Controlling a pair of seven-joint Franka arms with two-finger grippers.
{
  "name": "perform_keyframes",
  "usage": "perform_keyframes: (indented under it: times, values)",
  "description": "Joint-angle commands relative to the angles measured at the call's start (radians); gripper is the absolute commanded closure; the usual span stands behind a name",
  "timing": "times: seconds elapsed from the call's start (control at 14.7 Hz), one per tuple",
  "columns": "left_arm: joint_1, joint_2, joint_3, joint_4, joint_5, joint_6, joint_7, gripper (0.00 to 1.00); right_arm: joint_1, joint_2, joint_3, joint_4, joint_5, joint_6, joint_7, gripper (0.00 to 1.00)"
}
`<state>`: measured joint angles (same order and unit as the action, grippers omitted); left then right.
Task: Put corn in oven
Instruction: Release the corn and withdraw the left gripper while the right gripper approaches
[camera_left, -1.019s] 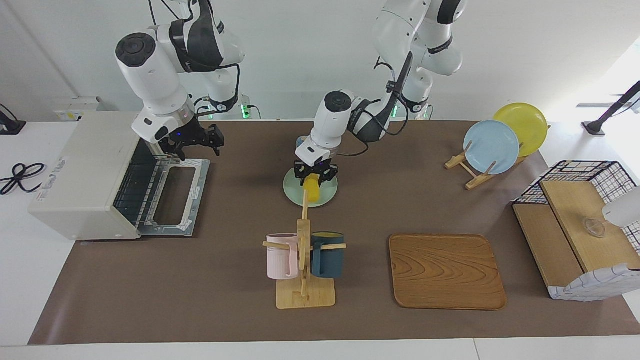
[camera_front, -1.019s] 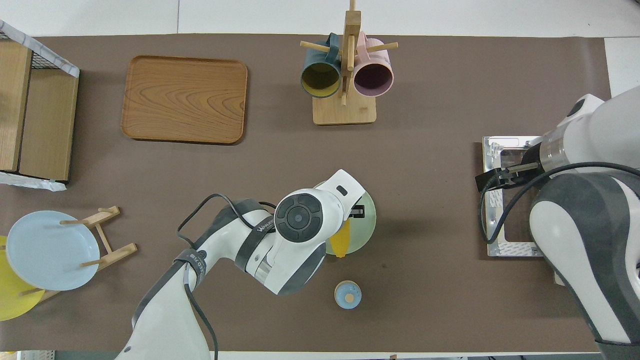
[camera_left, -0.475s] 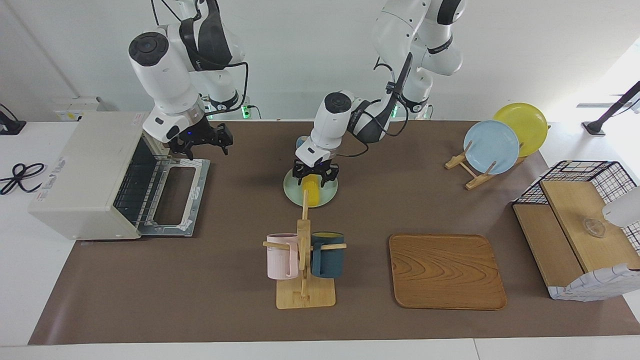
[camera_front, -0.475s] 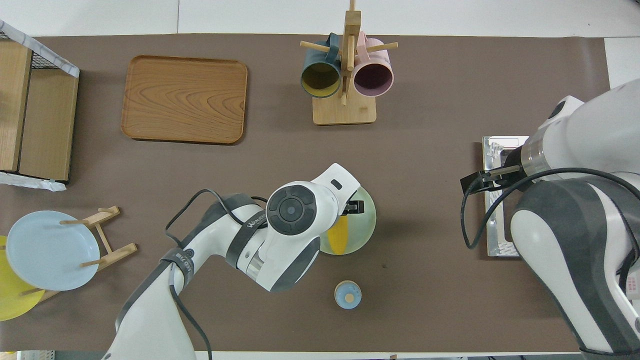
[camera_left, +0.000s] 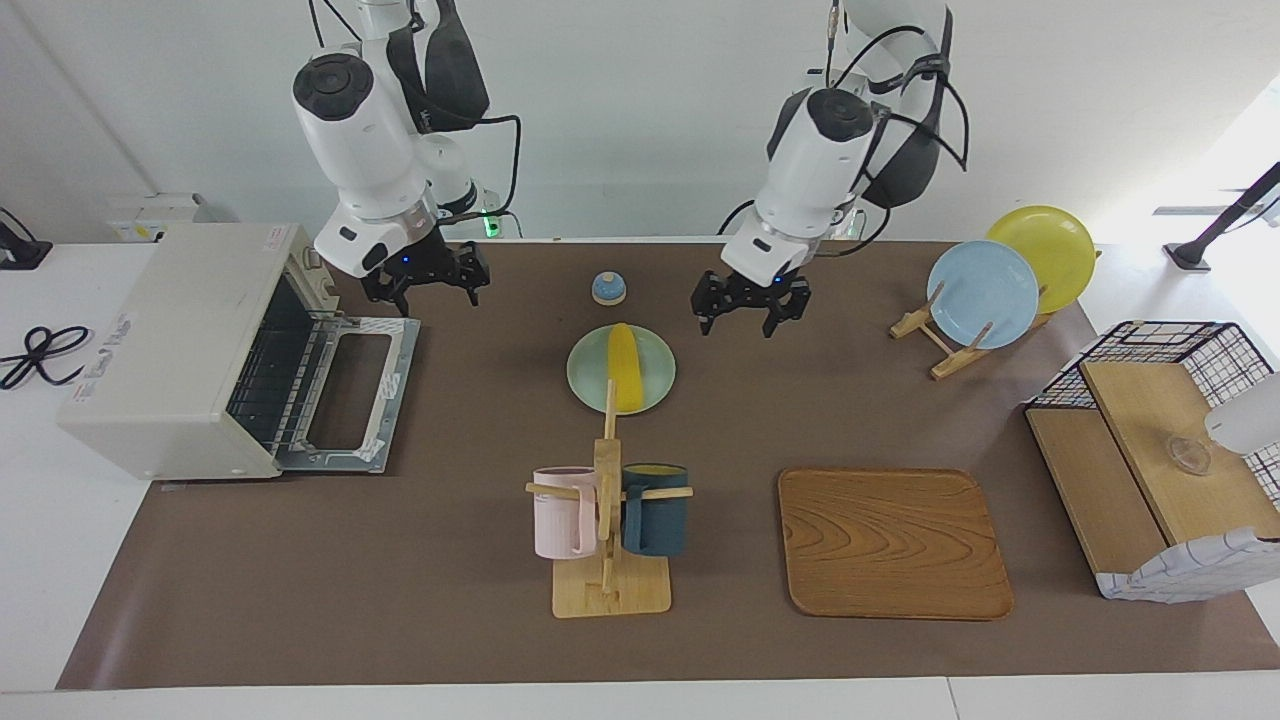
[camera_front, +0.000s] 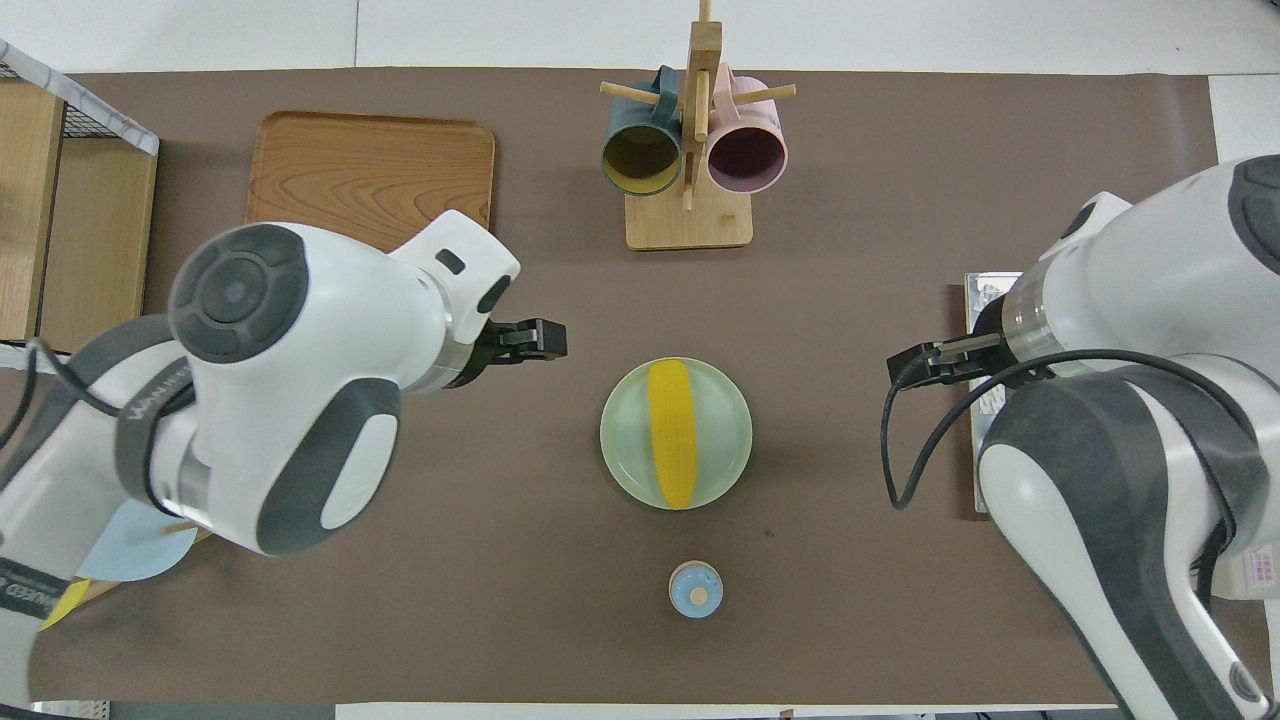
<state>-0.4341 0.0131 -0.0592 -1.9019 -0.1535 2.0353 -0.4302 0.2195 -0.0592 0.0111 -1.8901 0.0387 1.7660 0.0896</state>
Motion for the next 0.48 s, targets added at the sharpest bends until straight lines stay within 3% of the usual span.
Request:
perform_keyframes:
  times: [0.0,0.27,0.41]
  values:
    - [0.13,-0.024,-0.008,0.001,-0.004,-0.061,0.141,0.0,0.085,0.061,0.003,0.093,0.0,-0.032,0.111,0.0]
    - [0.31,-0.045,-0.008,0.049,0.008,-0.139,0.316,0.0,0.257,0.238,0.003,0.319,-0.035,-0.112,0.317,0.0]
    - [0.345,-0.038,-0.008,0.07,0.064,-0.152,0.358,0.0,0.346,0.291,0.004,0.356,-0.1,-0.1,0.364,0.0]
